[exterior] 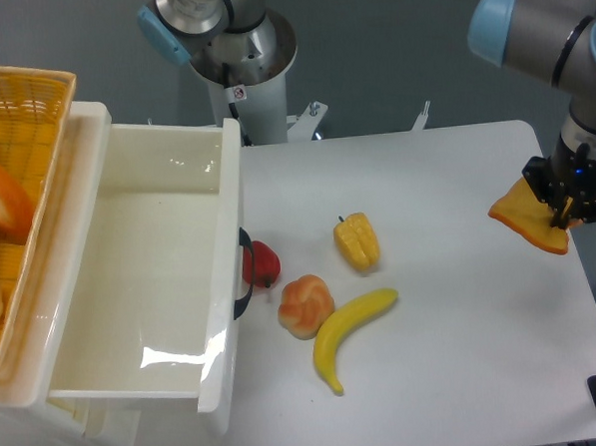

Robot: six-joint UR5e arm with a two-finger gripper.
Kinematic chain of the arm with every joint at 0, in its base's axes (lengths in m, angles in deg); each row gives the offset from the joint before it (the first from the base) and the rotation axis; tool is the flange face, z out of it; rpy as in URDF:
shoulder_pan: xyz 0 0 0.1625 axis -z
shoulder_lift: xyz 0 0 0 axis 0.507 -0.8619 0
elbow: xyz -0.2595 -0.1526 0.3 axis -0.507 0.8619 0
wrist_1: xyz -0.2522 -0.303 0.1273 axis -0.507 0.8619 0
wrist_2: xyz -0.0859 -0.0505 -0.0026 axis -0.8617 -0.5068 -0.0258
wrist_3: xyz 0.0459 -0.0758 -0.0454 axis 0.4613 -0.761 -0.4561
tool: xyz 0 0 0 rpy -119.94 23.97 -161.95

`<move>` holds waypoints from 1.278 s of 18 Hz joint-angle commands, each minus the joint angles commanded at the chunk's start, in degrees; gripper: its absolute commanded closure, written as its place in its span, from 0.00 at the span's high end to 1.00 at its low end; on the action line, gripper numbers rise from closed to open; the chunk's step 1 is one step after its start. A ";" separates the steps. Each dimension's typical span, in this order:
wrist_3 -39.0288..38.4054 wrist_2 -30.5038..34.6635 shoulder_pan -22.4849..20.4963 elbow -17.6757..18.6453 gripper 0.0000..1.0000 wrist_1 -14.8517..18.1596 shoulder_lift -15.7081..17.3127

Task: Place the bread slice in the upper white drawer
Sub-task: 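Lift the held bread slice up off the table with the gripper, then carry the bread slice over the open white drawer and lower it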

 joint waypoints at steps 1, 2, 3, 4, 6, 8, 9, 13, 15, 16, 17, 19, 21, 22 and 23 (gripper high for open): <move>0.00 0.09 0.09 0.09 0.00 0.00 0.09; -0.26 0.00 0.09 0.09 0.00 0.00 0.26; -0.52 0.09 0.35 0.17 0.00 0.00 0.35; -0.61 -0.09 0.44 0.35 0.00 0.00 0.61; -0.79 -0.44 0.35 1.31 0.00 0.70 2.63; -0.88 -2.01 0.18 2.11 0.00 2.37 4.56; -2.18 -3.07 0.18 2.20 0.00 3.33 5.44; -9.14 -6.76 1.66 3.07 0.00 7.29 8.52; -13.07 -9.65 2.81 4.74 0.00 7.56 10.80; -15.27 -11.93 2.90 5.18 0.00 7.65 11.68; -17.03 -14.39 3.07 5.36 0.00 7.91 12.13; -20.90 -18.62 3.86 5.89 0.00 8.96 13.96; -25.46 -20.12 5.70 6.33 0.00 9.05 14.59; -28.71 -20.74 7.10 6.50 0.00 9.05 14.59; -32.13 -21.35 8.51 6.59 0.00 8.97 14.68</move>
